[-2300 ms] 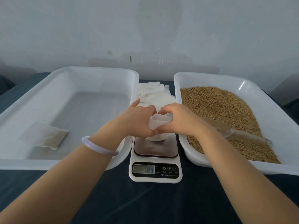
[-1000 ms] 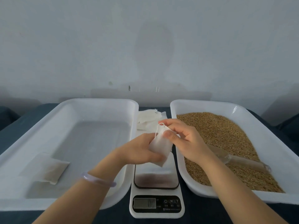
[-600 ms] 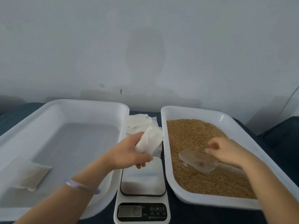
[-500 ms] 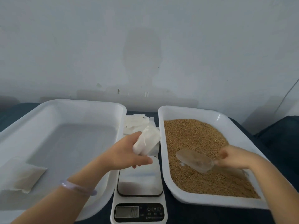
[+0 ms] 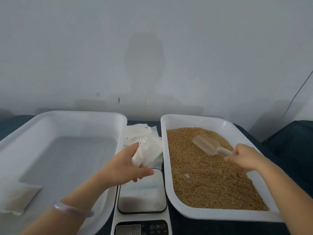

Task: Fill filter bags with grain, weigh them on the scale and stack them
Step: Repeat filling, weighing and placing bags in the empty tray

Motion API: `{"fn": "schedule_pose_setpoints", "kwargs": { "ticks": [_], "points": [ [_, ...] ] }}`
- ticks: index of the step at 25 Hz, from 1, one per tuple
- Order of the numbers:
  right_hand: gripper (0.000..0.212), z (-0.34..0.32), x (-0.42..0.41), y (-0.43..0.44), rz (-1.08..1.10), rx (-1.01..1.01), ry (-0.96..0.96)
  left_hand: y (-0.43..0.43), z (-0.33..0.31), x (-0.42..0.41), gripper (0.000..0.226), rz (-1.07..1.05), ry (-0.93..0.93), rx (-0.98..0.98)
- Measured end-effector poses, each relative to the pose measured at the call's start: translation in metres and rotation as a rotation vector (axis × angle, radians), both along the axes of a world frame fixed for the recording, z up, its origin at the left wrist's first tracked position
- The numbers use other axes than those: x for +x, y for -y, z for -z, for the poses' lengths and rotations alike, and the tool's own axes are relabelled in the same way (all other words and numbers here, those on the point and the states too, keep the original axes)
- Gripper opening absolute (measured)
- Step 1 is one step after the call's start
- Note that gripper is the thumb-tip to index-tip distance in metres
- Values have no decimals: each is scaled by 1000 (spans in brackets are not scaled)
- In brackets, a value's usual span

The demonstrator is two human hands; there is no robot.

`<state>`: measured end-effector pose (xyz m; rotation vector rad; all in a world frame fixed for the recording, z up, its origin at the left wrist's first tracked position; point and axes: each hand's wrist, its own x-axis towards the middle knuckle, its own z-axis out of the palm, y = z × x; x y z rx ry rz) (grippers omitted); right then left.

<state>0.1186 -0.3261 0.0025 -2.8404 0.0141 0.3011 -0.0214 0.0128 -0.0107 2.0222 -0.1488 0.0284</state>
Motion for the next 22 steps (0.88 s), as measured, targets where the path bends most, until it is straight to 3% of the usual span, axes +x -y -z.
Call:
{"fn": "schedule_pose_setpoints", "kwargs": {
  "ticks": [2, 6, 13, 16, 18, 22],
  "points": [
    [26, 2, 6, -6, 66, 10, 120, 1, 0, -1, 40, 6, -9, -2],
    [39, 16, 13, -17, 54, -207, 301, 0, 0, 0, 40, 9, -20, -12],
    [25, 34, 12, -24, -121, -44, 92, 1, 2, 0, 44, -2, -28, -2],
    [12, 32, 9, -19, -59, -285, 235, 1, 1, 0, 44, -6, -28, -1],
    [14, 28, 8, -16, -46, -433, 372, 1, 1, 0, 45, -4, -24, -7],
    [18, 26, 1, -4, -50, -475, 399, 0, 0, -1, 39, 1, -21, -8]
  ]
}}
